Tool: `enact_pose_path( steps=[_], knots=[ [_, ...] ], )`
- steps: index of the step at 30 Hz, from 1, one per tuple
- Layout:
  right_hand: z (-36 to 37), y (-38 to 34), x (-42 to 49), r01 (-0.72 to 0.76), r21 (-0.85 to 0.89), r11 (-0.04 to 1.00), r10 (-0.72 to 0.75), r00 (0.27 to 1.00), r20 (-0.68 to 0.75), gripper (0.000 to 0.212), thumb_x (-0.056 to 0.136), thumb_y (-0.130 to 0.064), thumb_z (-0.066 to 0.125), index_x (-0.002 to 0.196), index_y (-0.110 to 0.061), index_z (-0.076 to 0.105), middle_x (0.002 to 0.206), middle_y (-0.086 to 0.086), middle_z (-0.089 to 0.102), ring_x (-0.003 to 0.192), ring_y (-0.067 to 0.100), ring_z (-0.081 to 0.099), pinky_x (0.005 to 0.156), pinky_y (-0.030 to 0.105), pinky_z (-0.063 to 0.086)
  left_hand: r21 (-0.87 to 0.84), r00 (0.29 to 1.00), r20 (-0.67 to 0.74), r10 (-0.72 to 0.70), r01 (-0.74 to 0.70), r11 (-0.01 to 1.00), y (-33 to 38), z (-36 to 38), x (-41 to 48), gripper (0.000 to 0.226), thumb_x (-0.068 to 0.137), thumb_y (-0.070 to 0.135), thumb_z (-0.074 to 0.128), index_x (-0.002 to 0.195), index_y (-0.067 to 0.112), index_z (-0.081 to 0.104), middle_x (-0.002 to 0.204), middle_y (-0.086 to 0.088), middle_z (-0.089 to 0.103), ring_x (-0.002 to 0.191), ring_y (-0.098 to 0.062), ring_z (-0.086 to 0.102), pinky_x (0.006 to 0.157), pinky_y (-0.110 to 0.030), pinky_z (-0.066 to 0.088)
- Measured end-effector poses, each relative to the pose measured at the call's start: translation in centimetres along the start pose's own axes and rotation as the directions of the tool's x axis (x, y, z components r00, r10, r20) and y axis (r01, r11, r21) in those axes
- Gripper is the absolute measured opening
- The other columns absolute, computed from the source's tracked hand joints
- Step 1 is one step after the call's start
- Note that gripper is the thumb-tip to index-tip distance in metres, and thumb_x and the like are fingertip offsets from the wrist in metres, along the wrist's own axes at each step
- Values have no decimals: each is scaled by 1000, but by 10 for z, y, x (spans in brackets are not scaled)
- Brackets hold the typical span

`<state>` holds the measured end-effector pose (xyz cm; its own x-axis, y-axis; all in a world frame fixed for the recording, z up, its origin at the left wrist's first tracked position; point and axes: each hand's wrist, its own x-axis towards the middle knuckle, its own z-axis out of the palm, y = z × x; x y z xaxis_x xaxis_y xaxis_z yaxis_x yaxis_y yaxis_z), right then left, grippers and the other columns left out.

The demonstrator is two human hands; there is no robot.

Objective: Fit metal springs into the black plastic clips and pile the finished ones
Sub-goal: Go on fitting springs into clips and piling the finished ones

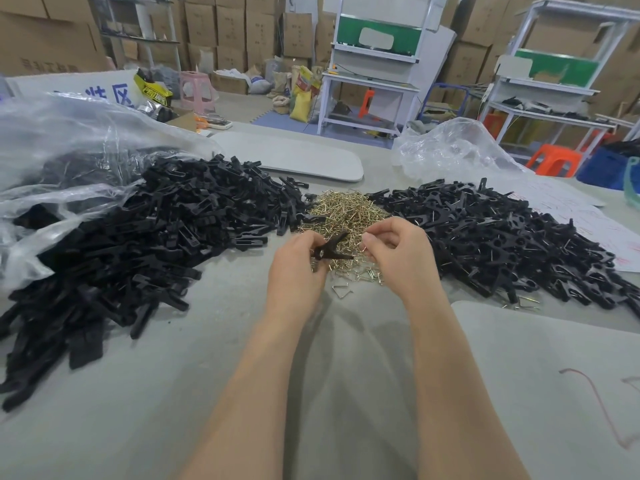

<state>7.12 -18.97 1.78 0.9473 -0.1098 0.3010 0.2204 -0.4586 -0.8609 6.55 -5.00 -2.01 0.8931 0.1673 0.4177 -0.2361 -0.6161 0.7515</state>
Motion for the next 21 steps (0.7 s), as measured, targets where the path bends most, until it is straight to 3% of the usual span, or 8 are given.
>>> enact_pose_path(
  steps=[4,8,12,17,21],
  knots=[
    [-2,0,-2,80,-133,988,-67,993,99,18,86,-11,64,78,-27,59,75,-5,67,72,11,61,67,16,46,2,997,25,69,-69,998,1,1,-2,29,82,0,64,106,16,64,98,10,54,92,-13,52,77,-19,36],
    [-3,2,-3,112,-175,978,-84,984,159,20,87,-11,62,81,-26,50,75,-3,65,67,9,53,67,25,43,11,989,65,137,-137,990,0,-1,-3,30,82,-1,64,109,14,64,103,7,57,95,-19,53,84,-28,42],
    [-7,5,-2,95,-220,971,-56,983,176,26,86,-13,63,76,-29,45,73,-6,63,63,5,51,63,25,40,8,981,100,169,-170,985,0,-3,-2,29,82,0,66,108,14,65,104,8,57,98,-20,55,89,-35,46],
    [-9,6,-2,76,-237,968,-34,984,176,27,87,-12,62,75,-28,44,72,-5,62,60,6,50,60,23,38,5,974,122,193,-195,981,0,-3,-1,26,83,1,66,107,13,65,102,8,57,100,-19,54,91,-35,46],
    [-8,8,-2,43,-236,971,7,978,209,27,86,-12,63,77,-28,44,79,1,67,70,13,57,64,26,42,-15,967,144,210,-210,978,0,-4,-2,24,82,3,67,104,12,66,105,1,63,93,-15,51,86,-31,44]
  ],
)
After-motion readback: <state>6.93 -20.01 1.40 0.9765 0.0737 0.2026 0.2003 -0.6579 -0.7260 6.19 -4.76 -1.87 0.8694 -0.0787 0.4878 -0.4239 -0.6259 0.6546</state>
